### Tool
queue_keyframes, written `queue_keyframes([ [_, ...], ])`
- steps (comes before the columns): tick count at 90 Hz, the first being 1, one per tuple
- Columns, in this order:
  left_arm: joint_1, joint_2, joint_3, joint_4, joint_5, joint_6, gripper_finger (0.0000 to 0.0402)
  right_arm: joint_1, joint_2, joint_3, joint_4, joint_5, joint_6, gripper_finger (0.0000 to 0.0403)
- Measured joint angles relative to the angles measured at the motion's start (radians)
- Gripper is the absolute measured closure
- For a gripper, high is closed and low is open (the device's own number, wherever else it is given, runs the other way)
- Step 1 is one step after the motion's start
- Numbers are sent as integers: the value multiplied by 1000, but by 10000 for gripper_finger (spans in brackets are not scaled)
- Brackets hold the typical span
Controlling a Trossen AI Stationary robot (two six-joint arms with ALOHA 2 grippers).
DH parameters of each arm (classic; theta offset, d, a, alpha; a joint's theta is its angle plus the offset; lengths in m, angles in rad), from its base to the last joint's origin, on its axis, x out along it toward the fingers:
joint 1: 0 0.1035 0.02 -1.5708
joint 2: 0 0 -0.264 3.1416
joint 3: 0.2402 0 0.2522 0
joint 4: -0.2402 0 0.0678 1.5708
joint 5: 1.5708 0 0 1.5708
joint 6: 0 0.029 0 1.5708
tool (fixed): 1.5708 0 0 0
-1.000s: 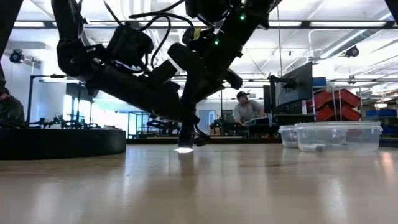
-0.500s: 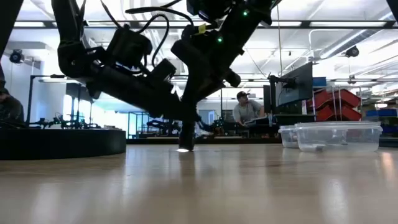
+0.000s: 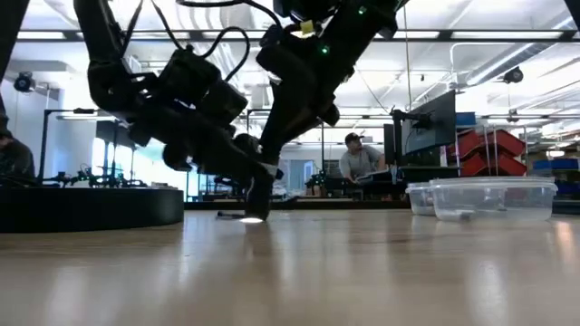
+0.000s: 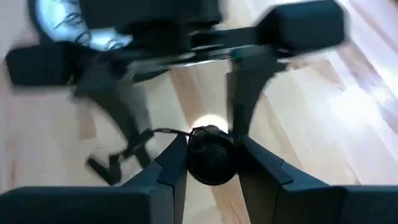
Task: Insert battery
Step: Close the black battery compartment
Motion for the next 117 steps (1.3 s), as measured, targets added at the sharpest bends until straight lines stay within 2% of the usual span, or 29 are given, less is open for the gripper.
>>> queue_keyframes([
  [17,61,-4,0,3,146,25,187,-1,0,0,8,-36,-86,311],
  [48,91,-4,0,3,169,71,215,-14,0,0,30,-56,-142,311],
  [56,91,-4,0,3,169,79,238,-14,0,0,32,-55,-152,311],
  [70,88,1,0,2,172,87,309,-14,0,0,45,-63,-154,311],
  [73,88,2,0,4,174,85,313,-14,0,-1,45,-63,-154,311],
  [87,88,0,0,4,161,58,313,-15,0,-1,45,-63,-134,311],
  [104,83,-22,-1,-19,86,31,313,-16,0,-1,42,-56,-67,311],
  [117,67,-56,-3,-52,-1,13,313,-16,0,-1,46,-11,15,311],
])
